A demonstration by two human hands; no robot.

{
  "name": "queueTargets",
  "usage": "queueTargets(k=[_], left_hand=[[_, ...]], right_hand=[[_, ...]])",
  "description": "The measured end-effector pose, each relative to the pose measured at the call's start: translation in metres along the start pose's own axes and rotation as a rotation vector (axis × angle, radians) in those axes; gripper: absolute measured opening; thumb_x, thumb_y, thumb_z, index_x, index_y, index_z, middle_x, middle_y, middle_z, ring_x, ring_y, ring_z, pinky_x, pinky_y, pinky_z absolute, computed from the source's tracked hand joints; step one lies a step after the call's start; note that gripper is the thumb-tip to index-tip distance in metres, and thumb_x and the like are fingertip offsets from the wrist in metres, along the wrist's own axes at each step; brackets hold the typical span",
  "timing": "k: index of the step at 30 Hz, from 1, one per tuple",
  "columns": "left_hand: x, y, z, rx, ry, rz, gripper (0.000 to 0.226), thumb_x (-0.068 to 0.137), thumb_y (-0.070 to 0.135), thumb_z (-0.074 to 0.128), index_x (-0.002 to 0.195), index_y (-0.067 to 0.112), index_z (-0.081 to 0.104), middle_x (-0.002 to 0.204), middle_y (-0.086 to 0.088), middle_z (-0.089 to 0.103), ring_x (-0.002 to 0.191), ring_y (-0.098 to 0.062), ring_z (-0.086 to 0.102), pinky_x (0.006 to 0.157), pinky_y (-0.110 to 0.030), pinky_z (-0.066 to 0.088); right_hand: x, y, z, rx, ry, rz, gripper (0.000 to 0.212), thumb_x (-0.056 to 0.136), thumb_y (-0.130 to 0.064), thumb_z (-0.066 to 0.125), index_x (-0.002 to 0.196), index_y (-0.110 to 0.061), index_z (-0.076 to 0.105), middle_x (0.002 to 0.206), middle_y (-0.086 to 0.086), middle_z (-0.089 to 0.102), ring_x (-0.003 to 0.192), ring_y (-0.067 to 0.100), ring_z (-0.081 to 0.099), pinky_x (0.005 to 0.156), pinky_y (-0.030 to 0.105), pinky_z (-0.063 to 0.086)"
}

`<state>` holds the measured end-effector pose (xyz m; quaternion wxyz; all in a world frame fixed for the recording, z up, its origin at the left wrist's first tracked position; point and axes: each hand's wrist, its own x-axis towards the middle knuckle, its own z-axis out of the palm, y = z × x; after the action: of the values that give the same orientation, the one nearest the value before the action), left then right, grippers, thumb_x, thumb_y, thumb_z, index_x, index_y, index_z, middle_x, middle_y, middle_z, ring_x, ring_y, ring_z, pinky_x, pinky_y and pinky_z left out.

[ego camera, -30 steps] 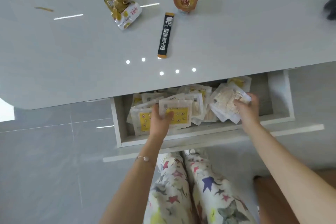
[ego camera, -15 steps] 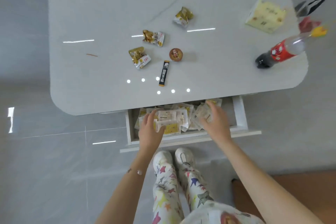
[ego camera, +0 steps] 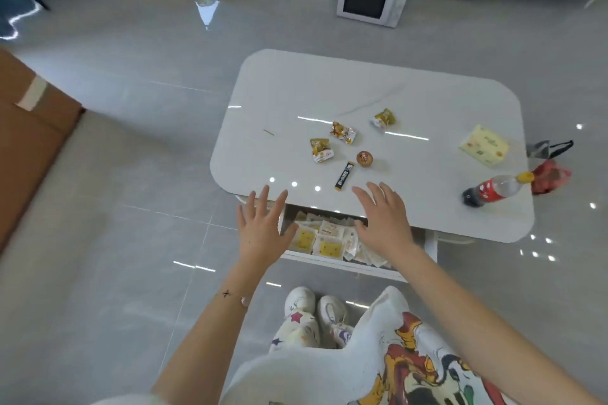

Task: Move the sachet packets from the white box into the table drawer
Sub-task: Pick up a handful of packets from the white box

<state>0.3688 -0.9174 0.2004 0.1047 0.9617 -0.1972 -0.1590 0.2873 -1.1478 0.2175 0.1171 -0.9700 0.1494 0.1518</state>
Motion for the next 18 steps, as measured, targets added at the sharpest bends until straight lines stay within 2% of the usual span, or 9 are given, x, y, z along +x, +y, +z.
queueTargets(k=[7, 11, 18], left_hand=[[-0.077, -0.070, -0.061, -0.032, 0.118, -0.269, 0.074, 0.090, 0.062, 0.045, 0.153, 0.038, 0.012, 0.162, -0.003, 0.010, 0.149, -0.028, 0.002, 0.119, -0.051, 0.003], [-0.120, -0.126, -0.084, -0.095, 0.209, -0.382, 0.074, 0.089, 0.063, 0.046, 0.152, 0.041, 0.014, 0.162, 0.000, 0.007, 0.149, -0.027, -0.001, 0.119, -0.049, -0.002], [-0.189, -0.245, -0.120, -0.147, 0.309, -0.590, 0.074, 0.089, 0.063, 0.045, 0.152, 0.040, 0.012, 0.162, -0.001, 0.005, 0.149, -0.026, -0.003, 0.118, -0.047, -0.003]], right_hand=[[-0.003, -0.110, -0.036, -0.084, -0.047, -0.346, 0.066, 0.094, -0.028, 0.046, 0.152, -0.029, 0.014, 0.160, 0.005, 0.010, 0.148, 0.028, 0.001, 0.120, 0.043, 0.006], [-0.006, -0.195, -0.038, -0.125, -0.060, -0.533, 0.067, 0.092, -0.024, 0.046, 0.152, -0.028, 0.016, 0.160, 0.004, 0.011, 0.148, 0.027, 0.001, 0.120, 0.043, 0.006], [-0.008, -0.367, -0.020, -0.153, -0.096, -0.751, 0.072, 0.087, -0.028, 0.054, 0.151, -0.028, 0.020, 0.158, 0.006, 0.018, 0.146, 0.025, 0.013, 0.119, 0.039, 0.008]])
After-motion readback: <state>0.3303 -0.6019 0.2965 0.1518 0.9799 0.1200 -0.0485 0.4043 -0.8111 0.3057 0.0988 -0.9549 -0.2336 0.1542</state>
